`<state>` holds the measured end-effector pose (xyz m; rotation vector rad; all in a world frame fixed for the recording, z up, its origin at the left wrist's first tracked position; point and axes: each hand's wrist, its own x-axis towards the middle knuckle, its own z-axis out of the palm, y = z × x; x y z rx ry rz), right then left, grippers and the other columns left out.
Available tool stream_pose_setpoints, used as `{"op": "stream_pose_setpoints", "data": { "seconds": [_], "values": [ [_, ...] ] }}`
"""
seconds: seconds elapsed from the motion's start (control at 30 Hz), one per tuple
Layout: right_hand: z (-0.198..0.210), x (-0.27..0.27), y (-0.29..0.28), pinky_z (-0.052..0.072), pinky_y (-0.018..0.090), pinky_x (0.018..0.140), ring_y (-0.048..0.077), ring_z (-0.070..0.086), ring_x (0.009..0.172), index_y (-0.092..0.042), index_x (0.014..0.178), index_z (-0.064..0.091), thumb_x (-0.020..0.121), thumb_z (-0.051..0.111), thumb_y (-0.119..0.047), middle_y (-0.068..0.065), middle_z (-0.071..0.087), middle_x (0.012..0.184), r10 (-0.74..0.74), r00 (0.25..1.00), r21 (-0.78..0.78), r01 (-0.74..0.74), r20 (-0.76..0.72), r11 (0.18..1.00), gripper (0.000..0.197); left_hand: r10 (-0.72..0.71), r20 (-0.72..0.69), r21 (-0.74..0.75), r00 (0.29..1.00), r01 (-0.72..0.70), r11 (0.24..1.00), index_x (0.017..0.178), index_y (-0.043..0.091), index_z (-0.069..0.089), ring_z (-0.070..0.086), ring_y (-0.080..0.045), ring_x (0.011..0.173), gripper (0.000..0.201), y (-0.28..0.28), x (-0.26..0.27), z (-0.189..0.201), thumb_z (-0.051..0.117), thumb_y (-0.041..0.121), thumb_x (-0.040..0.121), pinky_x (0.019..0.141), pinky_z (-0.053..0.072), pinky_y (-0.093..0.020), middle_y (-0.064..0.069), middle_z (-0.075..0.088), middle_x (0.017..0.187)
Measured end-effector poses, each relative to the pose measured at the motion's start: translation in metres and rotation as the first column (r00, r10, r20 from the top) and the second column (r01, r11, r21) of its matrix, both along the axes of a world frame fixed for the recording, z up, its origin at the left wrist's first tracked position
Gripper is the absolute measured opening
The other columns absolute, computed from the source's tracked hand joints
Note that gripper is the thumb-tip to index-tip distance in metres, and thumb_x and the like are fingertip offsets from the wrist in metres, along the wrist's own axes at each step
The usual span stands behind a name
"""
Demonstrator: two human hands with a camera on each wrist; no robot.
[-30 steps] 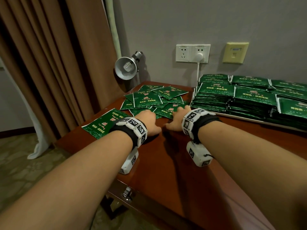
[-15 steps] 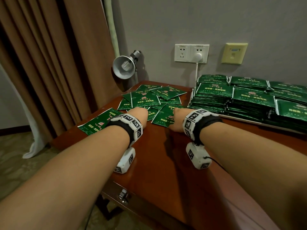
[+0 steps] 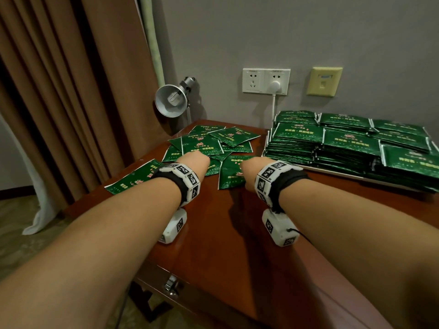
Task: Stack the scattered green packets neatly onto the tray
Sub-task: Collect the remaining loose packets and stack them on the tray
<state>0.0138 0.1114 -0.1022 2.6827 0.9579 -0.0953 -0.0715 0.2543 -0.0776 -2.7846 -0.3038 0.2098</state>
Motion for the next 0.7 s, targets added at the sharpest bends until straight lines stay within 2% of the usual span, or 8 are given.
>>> {"op": "stream_pose_setpoints", "data": {
  "seconds": [0.1,0.17,0.3,0.37,0.4,0.47,0.57,0.7],
  "values": [
    [0.004,-0.004,-0.018,0.059,0.041,0.070,0.027,0.062,0.075,-0.016,0.091,0.061,0.072,0.078,-0.030,0.000,0.056,0.075,-0.005,1.000,-0.045,0.004,-0.010,0.999,0.029,-0.026,0.022,-0.005,0.999,0.026,1.000,0.089,0.005,0.059,0.057,-0.028,0.080,0.009,-0.005,-0.005,-0.004,0.056,-0.003,0.088,0.072,0.048,-0.033,-0.008,0.053,0.080],
    [0.009,-0.008,-0.033,0.059,0.042,0.070,0.027,0.061,0.075,-0.017,0.085,0.059,0.071,0.078,-0.033,-0.001,0.054,0.073,-0.030,0.999,-0.089,0.028,-0.019,0.996,0.029,-0.023,0.038,-0.033,0.999,0.024,0.999,0.095,0.004,0.060,0.062,-0.029,0.089,0.007,-0.008,-0.009,-0.006,0.057,0.000,0.090,0.075,0.050,-0.033,-0.010,0.059,0.088],
    [0.013,-0.020,-0.053,0.058,0.046,0.071,0.028,0.059,0.075,-0.022,0.071,0.048,0.069,0.080,-0.035,-0.002,0.048,0.071,-0.084,0.995,-0.123,0.077,-0.053,0.989,0.036,0.043,0.073,-0.108,0.996,-0.035,0.994,0.115,0.005,0.054,0.062,-0.030,0.100,0.030,-0.005,-0.012,-0.008,0.065,0.016,0.089,0.081,0.052,-0.035,-0.010,0.057,0.112],
    [0.013,-0.028,-0.059,0.058,0.046,0.072,0.028,0.057,0.072,-0.023,0.066,0.044,0.071,0.080,-0.034,-0.001,0.049,0.071,-0.075,0.994,-0.128,0.065,-0.075,0.990,0.038,0.052,0.035,-0.076,0.998,-0.050,0.996,0.113,0.004,0.059,0.064,-0.028,0.097,0.027,-0.003,-0.009,-0.006,0.064,0.017,0.090,0.078,0.053,-0.034,-0.011,0.063,0.108],
    [0.015,-0.032,-0.058,0.059,0.044,0.071,0.026,0.058,0.070,-0.020,0.068,0.047,0.072,0.080,-0.033,0.000,0.051,0.071,-0.059,0.996,-0.119,0.050,-0.073,0.992,0.035,0.052,0.009,-0.054,0.999,-0.051,0.997,0.111,0.004,0.062,0.065,-0.027,0.095,0.023,-0.003,-0.007,-0.004,0.063,0.015,0.091,0.077,0.053,-0.033,-0.011,0.065,0.105],
    [0.015,-0.035,-0.056,0.058,0.041,0.070,0.026,0.059,0.070,-0.013,0.077,0.057,0.073,0.079,-0.031,0.002,0.054,0.070,-0.028,0.998,-0.102,0.021,-0.063,0.995,0.028,0.037,-0.041,-0.007,0.998,-0.037,0.999,0.112,0.004,0.064,0.065,-0.028,0.097,0.021,-0.005,-0.002,0.000,0.060,0.008,0.091,0.078,0.052,-0.032,-0.011,0.065,0.105],
    [0.013,-0.033,-0.048,0.058,0.043,0.071,0.029,0.062,0.074,-0.012,0.083,0.059,0.078,0.074,-0.028,0.004,0.056,0.073,-0.028,0.997,-0.099,0.021,-0.065,0.995,0.022,0.002,-0.096,0.030,0.995,0.001,1.000,0.115,0.004,0.063,0.064,-0.029,0.103,0.025,-0.006,0.006,0.004,0.056,0.001,0.091,0.081,0.050,-0.032,-0.012,0.065,0.112],
    [0.012,-0.032,-0.044,0.058,0.041,0.069,0.028,0.061,0.072,-0.013,0.077,0.056,0.080,0.071,-0.024,0.003,0.056,0.073,-0.003,1.000,-0.105,0.000,-0.027,0.994,0.020,-0.043,-0.054,0.037,0.998,0.045,0.998,0.104,0.006,0.064,0.064,-0.028,0.093,0.015,-0.005,0.005,0.006,0.057,0.003,0.090,0.070,0.048,-0.031,-0.011,0.064,0.101]
  ]
}}
